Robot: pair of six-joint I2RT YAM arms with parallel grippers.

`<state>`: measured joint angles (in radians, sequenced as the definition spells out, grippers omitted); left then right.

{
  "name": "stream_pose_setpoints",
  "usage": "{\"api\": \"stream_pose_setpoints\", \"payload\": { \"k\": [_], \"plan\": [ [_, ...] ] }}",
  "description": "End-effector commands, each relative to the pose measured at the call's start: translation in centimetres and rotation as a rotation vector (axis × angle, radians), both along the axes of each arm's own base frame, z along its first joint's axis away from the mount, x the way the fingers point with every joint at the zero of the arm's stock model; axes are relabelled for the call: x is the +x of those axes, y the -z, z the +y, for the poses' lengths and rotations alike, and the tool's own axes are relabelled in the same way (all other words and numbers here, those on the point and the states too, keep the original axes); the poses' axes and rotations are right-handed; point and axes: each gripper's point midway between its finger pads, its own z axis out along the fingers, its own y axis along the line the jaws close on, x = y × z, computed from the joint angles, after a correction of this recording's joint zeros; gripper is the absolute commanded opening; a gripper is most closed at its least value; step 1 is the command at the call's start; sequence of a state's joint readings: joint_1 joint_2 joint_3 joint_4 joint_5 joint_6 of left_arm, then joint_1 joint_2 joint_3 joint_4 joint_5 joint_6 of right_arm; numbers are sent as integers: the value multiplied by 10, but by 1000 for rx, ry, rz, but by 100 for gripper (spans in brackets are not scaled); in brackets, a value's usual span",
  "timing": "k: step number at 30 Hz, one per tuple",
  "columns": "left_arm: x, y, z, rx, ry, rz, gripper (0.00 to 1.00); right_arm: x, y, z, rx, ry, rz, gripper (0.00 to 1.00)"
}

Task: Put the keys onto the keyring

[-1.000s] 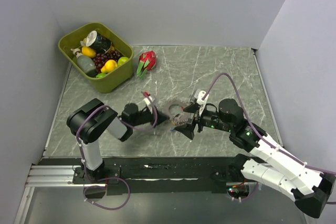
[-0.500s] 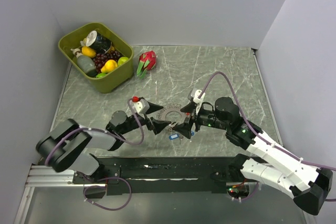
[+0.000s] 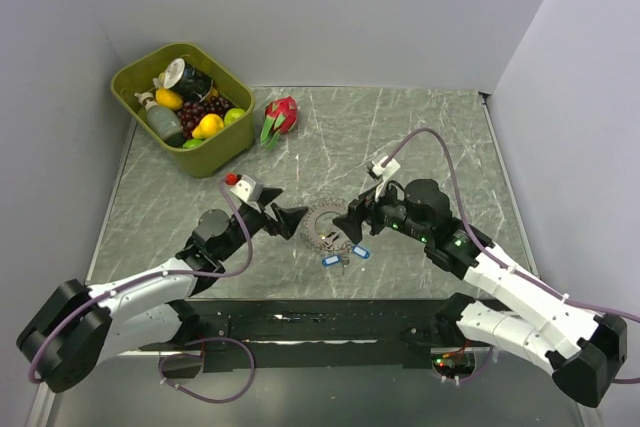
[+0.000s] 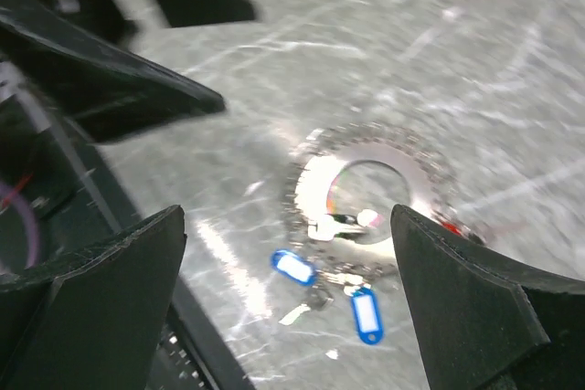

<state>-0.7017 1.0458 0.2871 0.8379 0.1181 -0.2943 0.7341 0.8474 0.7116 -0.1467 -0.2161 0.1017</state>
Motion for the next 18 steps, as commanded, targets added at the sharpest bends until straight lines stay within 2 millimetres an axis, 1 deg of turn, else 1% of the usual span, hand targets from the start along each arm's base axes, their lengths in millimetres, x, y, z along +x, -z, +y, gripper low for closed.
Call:
{"api": "stream_pose_setpoints", "payload": {
  "k": [1, 3, 4, 5, 6, 7, 9, 10, 12, 13, 14, 15, 16, 17, 18],
  "plan": [
    [28, 18, 44, -4, -321, 177, 96, 31, -6, -23, 3, 209, 19, 100],
    [30, 27, 59, -12, -401, 211, 96, 40, 2, -35, -24, 282, 38, 100],
    [32, 27, 71, -27, -467, 218, 96, 44, 3, -41, -18, 315, 52, 100],
    [32, 30, 77, -23, -494, 222, 96, 47, 6, -49, -23, 353, 55, 100],
    [32, 31, 83, -23, -523, 222, 96, 51, 7, -56, -22, 398, 57, 100],
    [33, 29, 93, -30, -575, 218, 96, 55, 8, -65, -20, 439, 57, 100],
    [33, 29, 104, -37, -626, 216, 96, 58, 8, -78, -10, 495, 41, 100],
    [32, 24, 107, -45, -632, 202, 96, 59, 7, -83, -6, 512, 34, 100],
    [30, 22, 109, -26, -626, 182, 96, 63, 9, -97, 6, 569, 31, 100],
    [28, 17, 109, -39, -618, 168, 96, 66, 9, -104, 12, 600, 27, 100],
    [27, 14, 108, -45, -608, 159, 96, 68, 13, -112, 13, 622, 28, 100],
    [27, 12, 107, -48, -600, 149, 96, 69, 14, -114, 17, 620, 19, 100],
    [26, 10, 108, -46, -598, 139, 96, 73, 10, -116, 21, 615, -18, 100],
    [26, 10, 108, -45, -598, 137, 96, 74, 17, -123, 11, 642, -32, 100],
    [26, 9, 109, -50, -601, 125, 96, 78, 18, -133, 8, 679, -53, 100]
  ]
}}
